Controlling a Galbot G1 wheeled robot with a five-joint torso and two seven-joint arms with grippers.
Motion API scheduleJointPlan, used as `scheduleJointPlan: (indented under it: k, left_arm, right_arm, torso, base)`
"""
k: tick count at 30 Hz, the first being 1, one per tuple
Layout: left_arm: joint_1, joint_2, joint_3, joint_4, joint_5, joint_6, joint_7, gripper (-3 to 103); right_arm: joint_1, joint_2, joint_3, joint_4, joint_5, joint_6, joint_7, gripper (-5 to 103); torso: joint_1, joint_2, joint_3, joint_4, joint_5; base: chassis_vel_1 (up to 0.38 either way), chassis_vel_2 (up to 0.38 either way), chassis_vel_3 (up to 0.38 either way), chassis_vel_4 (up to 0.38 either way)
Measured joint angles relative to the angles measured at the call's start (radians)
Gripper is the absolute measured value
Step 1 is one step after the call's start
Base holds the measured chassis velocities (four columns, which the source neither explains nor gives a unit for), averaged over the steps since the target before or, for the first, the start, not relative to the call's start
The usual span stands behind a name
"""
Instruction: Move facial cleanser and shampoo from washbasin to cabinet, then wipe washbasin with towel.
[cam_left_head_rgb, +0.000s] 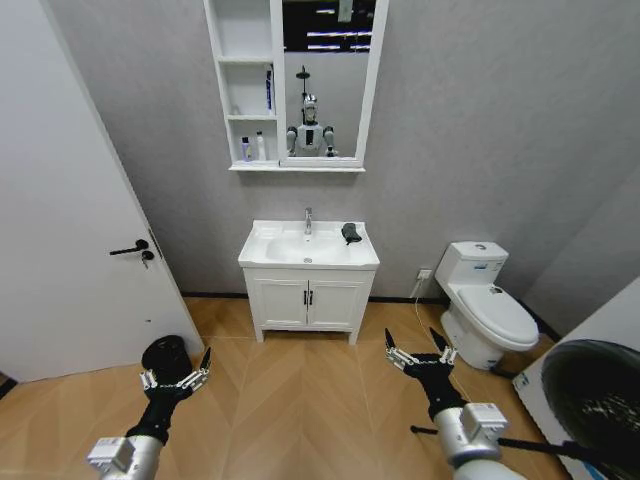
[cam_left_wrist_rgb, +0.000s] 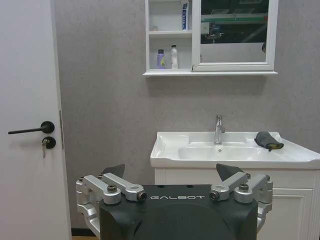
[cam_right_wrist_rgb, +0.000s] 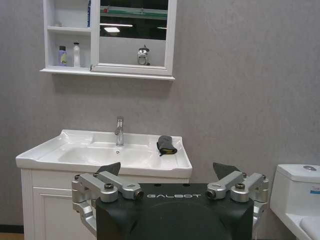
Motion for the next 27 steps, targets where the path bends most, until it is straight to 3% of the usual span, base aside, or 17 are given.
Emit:
scheduleJointPlan:
  k: [27]
  left_arm:
    - [0.000, 0.000, 0.000, 0.000, 0.000, 0.000, 0.000, 100]
  right_arm:
    - [0.000, 0.000, 0.000, 0.000, 0.000, 0.000, 0.000, 100]
  torso:
    - [0.000, 0.000, 0.000, 0.0000, 0.0000]
  base:
    - [0.000, 0.000, 0.000, 0.000]
